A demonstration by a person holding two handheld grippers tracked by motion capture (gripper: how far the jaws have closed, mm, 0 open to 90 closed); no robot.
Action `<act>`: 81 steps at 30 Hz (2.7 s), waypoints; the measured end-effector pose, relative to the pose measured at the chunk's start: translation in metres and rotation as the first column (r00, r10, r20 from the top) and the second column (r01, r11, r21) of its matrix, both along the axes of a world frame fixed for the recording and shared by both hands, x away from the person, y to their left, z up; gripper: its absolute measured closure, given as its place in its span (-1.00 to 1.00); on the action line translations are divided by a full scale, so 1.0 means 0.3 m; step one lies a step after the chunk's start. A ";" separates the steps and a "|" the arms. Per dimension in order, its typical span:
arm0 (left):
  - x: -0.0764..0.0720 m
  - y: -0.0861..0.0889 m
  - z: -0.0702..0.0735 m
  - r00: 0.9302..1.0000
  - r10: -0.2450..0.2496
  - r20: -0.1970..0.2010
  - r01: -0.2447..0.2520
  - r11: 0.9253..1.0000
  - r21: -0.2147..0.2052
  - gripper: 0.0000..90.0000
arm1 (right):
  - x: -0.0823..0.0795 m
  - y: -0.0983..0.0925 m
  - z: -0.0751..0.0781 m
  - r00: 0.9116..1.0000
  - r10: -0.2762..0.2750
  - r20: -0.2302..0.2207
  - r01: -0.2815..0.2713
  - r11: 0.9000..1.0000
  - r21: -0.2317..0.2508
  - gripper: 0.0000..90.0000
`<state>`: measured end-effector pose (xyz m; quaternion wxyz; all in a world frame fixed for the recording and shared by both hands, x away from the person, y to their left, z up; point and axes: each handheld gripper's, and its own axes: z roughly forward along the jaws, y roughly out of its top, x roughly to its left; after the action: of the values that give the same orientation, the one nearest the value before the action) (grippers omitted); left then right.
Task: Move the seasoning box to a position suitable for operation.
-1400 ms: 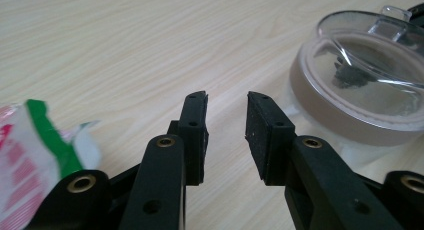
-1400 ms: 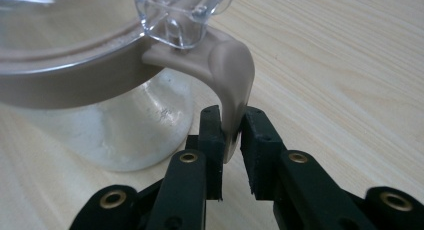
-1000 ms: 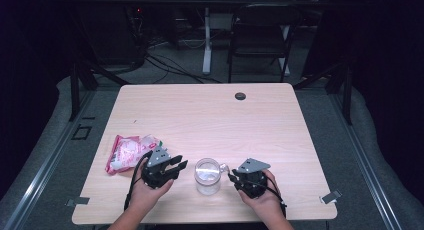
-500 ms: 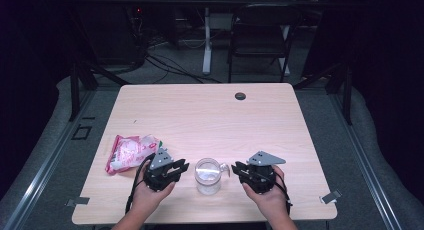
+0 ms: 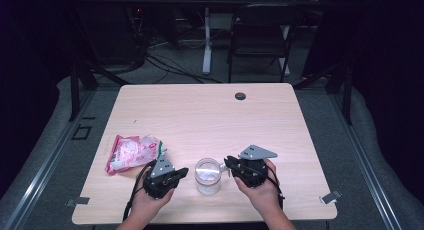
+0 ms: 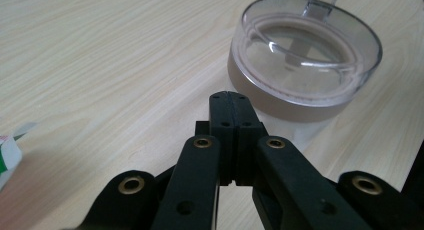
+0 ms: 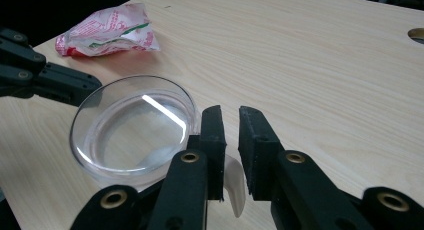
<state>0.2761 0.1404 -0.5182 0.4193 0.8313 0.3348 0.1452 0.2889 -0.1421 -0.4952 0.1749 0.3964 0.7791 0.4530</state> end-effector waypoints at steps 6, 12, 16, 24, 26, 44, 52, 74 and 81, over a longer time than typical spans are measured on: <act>-0.013 0.003 -0.004 1.000 -0.002 -0.009 0.002 1.000 -0.004 1.00 | 0.013 0.019 -0.011 1.000 0.023 -0.021 -0.023 1.000 -0.006 0.85; -0.012 -0.001 -0.015 0.999 -0.022 -0.025 0.022 1.000 -0.012 1.00 | 0.012 0.016 -0.013 1.000 0.024 -0.020 -0.024 1.000 0.000 0.86; -0.019 -0.016 -0.018 0.999 -0.041 -0.030 0.040 0.999 -0.005 1.00 | 0.014 0.014 -0.015 0.999 0.023 -0.026 -0.022 1.000 0.014 0.87; -0.021 -0.028 -0.021 0.998 -0.062 -0.028 0.062 0.998 0.003 1.00 | 0.014 0.013 -0.018 0.999 0.021 -0.025 -0.021 0.999 0.026 0.87; -0.023 -0.032 -0.023 0.997 -0.066 -0.028 0.066 0.998 0.003 1.00 | 0.014 0.012 -0.019 0.999 0.022 -0.025 -0.022 0.999 0.028 0.87; -0.038 -0.042 -0.010 0.996 -0.089 -0.017 0.088 0.996 -0.024 1.00 | 0.011 0.012 -0.021 1.000 0.017 -0.018 -0.016 0.999 0.030 0.87; -0.039 -0.045 -0.004 0.995 -0.094 -0.014 0.093 0.995 -0.030 1.00 | 0.007 0.013 -0.023 1.000 0.015 -0.011 -0.014 1.000 0.027 0.86; 0.001 -0.064 0.042 0.994 -0.110 0.016 0.111 0.989 -0.096 0.93 | -0.084 -0.014 -0.002 0.997 0.074 0.028 -0.074 0.997 -0.030 0.42; 0.004 -0.079 0.047 0.993 -0.117 0.030 0.120 0.986 -0.118 0.77 | -0.105 -0.005 -0.007 0.994 0.107 0.021 -0.106 0.993 -0.053 0.25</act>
<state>0.2772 0.1166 -0.5040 0.4803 0.8213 0.2879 0.1091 0.2575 -0.1437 -0.4974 0.1701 0.3442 0.8084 0.4461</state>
